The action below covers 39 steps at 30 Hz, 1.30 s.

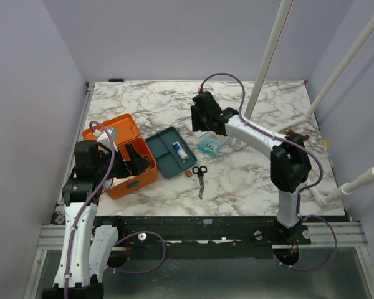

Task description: Organize the medicine kit

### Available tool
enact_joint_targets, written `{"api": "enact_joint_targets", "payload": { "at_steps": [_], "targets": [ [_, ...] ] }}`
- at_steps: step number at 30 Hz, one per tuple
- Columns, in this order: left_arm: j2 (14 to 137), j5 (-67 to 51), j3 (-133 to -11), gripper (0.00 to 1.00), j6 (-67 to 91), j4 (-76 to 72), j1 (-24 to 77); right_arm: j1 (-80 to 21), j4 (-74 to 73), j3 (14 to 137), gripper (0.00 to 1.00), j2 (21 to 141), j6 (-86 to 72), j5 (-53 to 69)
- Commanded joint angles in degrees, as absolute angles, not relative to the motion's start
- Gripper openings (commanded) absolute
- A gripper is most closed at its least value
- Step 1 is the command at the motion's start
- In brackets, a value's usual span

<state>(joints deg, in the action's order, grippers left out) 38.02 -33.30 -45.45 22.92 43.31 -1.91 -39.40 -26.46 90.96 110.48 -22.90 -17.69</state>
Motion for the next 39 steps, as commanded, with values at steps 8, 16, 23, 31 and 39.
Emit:
{"api": "enact_joint_targets", "payload": {
  "at_steps": [8,16,23,31,39],
  "targets": [
    [32.0,-34.3,-38.9,0.98,23.2,37.0,-0.2,-36.9,-33.0,107.7,0.61,128.7,-23.7,-18.3],
    [30.5,-32.3,-38.8,0.98,23.0,37.4,3.2,-36.6,-34.7,112.3,0.58,135.0,-24.9,-21.7],
    [30.7,-32.0,-38.7,0.98,23.2,37.2,3.7,-36.2,-34.7,112.5,0.42,137.2,-25.7,-20.7],
    [30.3,-31.8,-38.7,0.98,23.2,37.2,4.2,-36.2,-33.5,110.3,0.01,135.5,-26.5,-20.3],
    [30.1,-31.6,-38.6,0.99,23.2,37.2,4.5,-36.2,-27.7,102.9,0.01,127.6,-25.0,-19.1]
  ]
}}
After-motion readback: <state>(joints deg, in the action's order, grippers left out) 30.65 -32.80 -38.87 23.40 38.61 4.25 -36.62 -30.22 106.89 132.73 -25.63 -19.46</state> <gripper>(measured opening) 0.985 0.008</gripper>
